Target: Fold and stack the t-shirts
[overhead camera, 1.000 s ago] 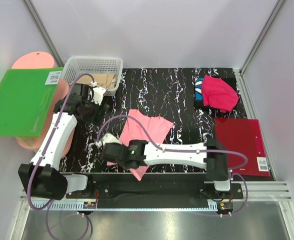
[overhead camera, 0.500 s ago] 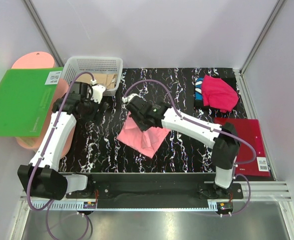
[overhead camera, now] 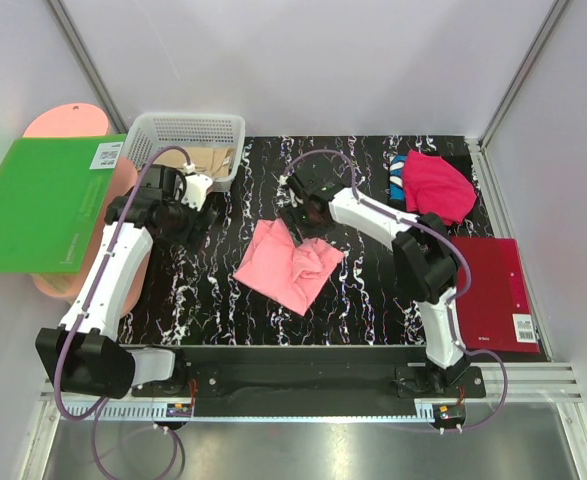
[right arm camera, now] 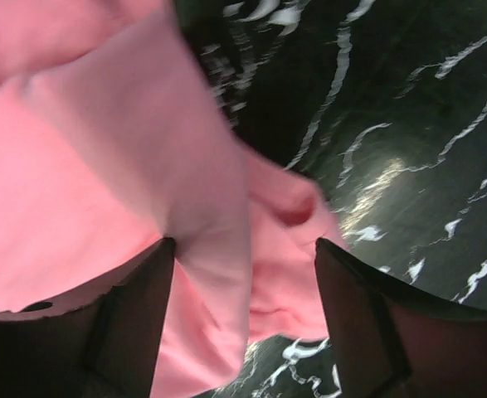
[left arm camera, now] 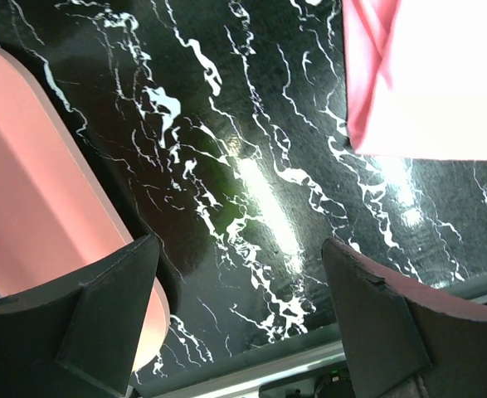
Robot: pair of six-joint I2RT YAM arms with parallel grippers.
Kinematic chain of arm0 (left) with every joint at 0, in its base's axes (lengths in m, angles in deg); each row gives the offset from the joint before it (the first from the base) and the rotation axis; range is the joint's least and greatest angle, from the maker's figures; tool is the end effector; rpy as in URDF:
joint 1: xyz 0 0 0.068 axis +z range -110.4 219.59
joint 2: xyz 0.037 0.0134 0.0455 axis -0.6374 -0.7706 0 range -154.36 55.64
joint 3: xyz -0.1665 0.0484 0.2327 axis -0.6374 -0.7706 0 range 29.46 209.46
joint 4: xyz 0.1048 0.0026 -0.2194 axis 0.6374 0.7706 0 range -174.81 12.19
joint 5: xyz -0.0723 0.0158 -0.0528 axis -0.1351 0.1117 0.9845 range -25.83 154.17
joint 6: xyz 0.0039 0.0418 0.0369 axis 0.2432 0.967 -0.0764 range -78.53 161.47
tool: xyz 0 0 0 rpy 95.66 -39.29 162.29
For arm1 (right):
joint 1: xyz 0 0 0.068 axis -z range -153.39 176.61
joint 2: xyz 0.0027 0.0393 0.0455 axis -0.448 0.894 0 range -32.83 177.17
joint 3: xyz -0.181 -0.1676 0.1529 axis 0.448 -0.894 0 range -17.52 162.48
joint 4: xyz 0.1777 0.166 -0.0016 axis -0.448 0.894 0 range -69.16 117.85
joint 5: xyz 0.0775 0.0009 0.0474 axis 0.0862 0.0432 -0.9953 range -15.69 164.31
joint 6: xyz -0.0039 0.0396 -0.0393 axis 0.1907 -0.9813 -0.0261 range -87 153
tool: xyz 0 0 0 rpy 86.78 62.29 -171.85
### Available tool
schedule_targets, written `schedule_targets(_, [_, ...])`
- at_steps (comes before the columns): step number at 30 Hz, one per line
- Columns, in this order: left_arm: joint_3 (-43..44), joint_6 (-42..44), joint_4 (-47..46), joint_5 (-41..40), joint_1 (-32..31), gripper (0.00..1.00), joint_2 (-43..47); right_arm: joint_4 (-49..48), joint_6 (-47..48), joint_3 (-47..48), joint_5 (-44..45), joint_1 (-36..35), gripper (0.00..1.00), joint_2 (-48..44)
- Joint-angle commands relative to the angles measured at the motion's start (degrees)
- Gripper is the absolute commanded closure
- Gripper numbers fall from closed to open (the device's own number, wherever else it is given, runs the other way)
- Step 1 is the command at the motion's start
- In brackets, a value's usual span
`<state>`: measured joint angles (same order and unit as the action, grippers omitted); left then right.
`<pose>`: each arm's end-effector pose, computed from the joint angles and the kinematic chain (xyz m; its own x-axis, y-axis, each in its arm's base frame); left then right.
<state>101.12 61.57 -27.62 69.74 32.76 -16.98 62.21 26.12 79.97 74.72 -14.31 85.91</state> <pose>0.2193 -0.0301 0.3433 -0.7338 0.4325 -0.5240 0.4488 0.8876 0.1041 0.3319 0.2876 0.2351 -0.7442 -0.4867 -0.4574 -0.5675 0.8219 0.0489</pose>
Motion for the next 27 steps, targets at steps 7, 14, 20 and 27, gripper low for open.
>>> schedule_targets(7, [2.3, 3.5, 4.9, 5.2, -4.8, 0.16, 0.7, 3.1, 0.5, 10.9, 13.5, 6.5, 0.0, 6.2])
schedule_targets(14, [-0.9, 2.5, 4.9, 10.3, -12.0, 0.19, 0.4, 6.5, -4.3, 11.5, 18.7, 6.8, 0.0, -1.0])
schedule_targets(20, [1.9, -2.1, 2.6, 17.9, -14.8, 0.22, -6.8, 8.8, -17.0, -1.2, -5.9, 7.8, 0.0, -13.0])
schedule_targets(27, [4.6, -5.4, 0.0, 17.6, -19.1, 0.26, -21.2, -5.7, -33.9, -25.6, -16.5, 9.7, 0.0, -24.2])
